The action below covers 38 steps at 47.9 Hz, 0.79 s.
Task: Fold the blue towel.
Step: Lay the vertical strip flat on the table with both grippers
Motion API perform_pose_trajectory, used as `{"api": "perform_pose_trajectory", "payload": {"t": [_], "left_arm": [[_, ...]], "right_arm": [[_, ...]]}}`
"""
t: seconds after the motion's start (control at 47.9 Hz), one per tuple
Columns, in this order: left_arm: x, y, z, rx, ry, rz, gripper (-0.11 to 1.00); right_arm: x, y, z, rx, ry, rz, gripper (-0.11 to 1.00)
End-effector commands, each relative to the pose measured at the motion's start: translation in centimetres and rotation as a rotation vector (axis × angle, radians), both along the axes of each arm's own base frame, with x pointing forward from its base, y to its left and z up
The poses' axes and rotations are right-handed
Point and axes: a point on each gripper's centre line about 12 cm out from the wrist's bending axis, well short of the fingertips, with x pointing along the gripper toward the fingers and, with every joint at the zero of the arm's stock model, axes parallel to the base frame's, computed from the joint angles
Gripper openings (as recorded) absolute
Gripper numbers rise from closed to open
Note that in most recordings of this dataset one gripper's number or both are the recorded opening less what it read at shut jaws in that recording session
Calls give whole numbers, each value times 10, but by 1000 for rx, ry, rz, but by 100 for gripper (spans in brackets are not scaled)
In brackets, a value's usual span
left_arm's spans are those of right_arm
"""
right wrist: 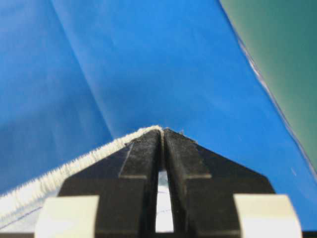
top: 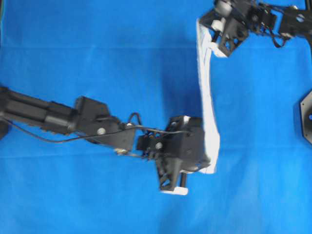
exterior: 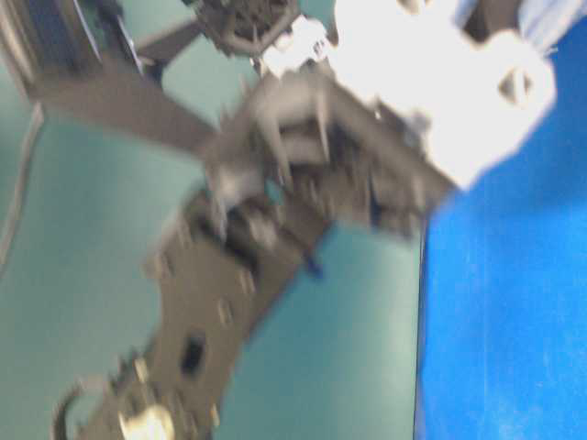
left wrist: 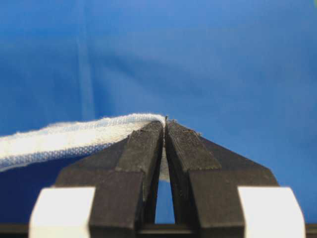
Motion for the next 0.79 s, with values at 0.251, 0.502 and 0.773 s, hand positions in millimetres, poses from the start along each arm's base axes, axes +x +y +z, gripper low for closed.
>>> {"api": "perform_pose_trajectory", "payload": {"t": [0.251,0.502,0.773], "left_arm": [[-56,-8,2,-107,-3,26,1],[-68,-6,-4,-119,-4,33,1],[-66,-1,-5,-116,-2,42,2]], "right_arm": [[56,-16,-11,-1,-20,40,5],[65,-17,-18,3,-7,49,5],[66,-17,-18,-3,-5,55,5]]}}
